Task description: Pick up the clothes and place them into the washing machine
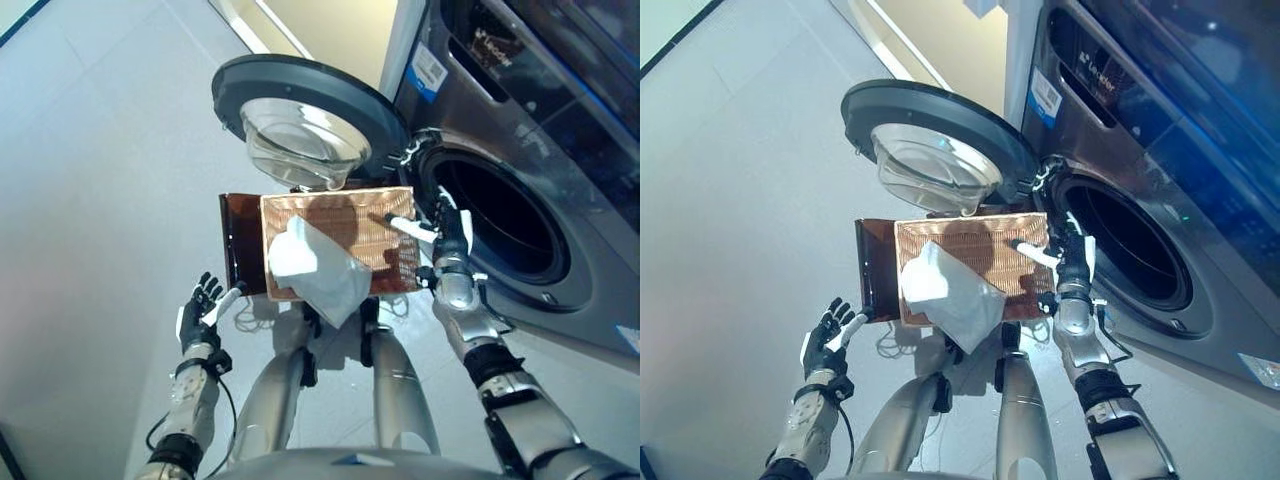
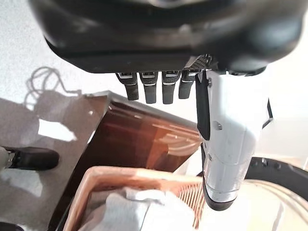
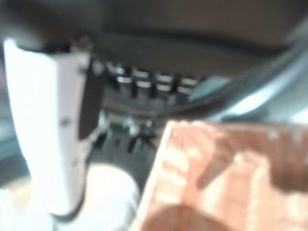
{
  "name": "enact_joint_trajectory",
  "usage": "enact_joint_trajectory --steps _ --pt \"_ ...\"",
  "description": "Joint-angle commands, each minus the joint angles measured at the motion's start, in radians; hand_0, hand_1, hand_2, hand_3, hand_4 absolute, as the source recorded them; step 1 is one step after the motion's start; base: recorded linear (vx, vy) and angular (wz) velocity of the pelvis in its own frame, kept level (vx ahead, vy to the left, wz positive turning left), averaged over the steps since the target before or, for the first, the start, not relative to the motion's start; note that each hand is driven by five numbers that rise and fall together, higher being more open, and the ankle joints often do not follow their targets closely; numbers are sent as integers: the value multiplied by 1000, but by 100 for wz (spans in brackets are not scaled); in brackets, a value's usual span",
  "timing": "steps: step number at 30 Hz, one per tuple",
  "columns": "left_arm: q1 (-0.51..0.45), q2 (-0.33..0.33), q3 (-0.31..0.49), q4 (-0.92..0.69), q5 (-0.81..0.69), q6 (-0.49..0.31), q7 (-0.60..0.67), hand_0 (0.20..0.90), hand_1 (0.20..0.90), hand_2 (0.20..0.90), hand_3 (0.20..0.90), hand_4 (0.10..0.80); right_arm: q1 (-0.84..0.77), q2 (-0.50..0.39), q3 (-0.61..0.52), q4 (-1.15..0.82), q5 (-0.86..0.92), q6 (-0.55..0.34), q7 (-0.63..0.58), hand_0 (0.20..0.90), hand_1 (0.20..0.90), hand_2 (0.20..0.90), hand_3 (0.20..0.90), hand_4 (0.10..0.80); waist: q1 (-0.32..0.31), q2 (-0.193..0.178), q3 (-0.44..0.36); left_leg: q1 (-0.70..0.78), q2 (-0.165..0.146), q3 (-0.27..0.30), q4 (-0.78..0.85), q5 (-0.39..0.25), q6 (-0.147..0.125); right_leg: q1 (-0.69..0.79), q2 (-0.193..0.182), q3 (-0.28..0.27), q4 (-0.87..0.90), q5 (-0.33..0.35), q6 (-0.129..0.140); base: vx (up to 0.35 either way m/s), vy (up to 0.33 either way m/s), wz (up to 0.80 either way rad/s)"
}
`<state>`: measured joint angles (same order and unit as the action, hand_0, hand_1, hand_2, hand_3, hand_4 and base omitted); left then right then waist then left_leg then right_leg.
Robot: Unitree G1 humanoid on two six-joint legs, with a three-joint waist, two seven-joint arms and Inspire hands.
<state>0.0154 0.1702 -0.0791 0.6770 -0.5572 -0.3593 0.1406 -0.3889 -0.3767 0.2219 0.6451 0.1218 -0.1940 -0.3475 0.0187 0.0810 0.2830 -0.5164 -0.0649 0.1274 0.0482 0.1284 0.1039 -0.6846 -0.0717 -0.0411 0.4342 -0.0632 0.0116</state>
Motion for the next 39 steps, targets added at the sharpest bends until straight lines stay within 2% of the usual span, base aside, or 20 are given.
enact_joint_trajectory --steps 1,6,16,32,39 --pt "23 44 41 -27 48 -75 7 900 900 900 900 800 -9 -29 57 -76 -137 -29 26 900 900 900 900 800 35 -26 -70 -59 -11 4 51 -55 -67 36 0 -24 -194 126 26 -3 -13 7" --pt "26 46 41 -31 65 -68 3 900 900 900 900 800 -34 -29 113 -43 -207 -9 44 900 900 900 900 800 43 -28 -64 -64 -14 2 58 -55 -65 34 -1 -24 -194 128 26 -3 0 1" --pt "22 51 44 -71 69 -50 8 900 900 900 900 800 -196 48 217 149 -214 25 56 900 900 900 900 800 75 -6 -30 -80 -17 1 61 -66 -70 14 -3 -18 -188 118 29 7 14 -1" --pt "-17 60 1 -126 64 -43 51 900 900 900 900 800 -389 144 259 349 -162 59 -4 900 900 900 900 800 101 10 57 -138 -17 5 83 -55 -72 -41 -8 -22 -165 134 24 -16 8 0" --pt "-32 59 -14 -124 71 -36 76 900 900 900 900 800 -392 215 267 418 -139 65 -20 900 900 900 900 800 99 5 79 -158 -15 4 99 -56 -72 -57 -10 -25 -157 139 23 -2 2 1"
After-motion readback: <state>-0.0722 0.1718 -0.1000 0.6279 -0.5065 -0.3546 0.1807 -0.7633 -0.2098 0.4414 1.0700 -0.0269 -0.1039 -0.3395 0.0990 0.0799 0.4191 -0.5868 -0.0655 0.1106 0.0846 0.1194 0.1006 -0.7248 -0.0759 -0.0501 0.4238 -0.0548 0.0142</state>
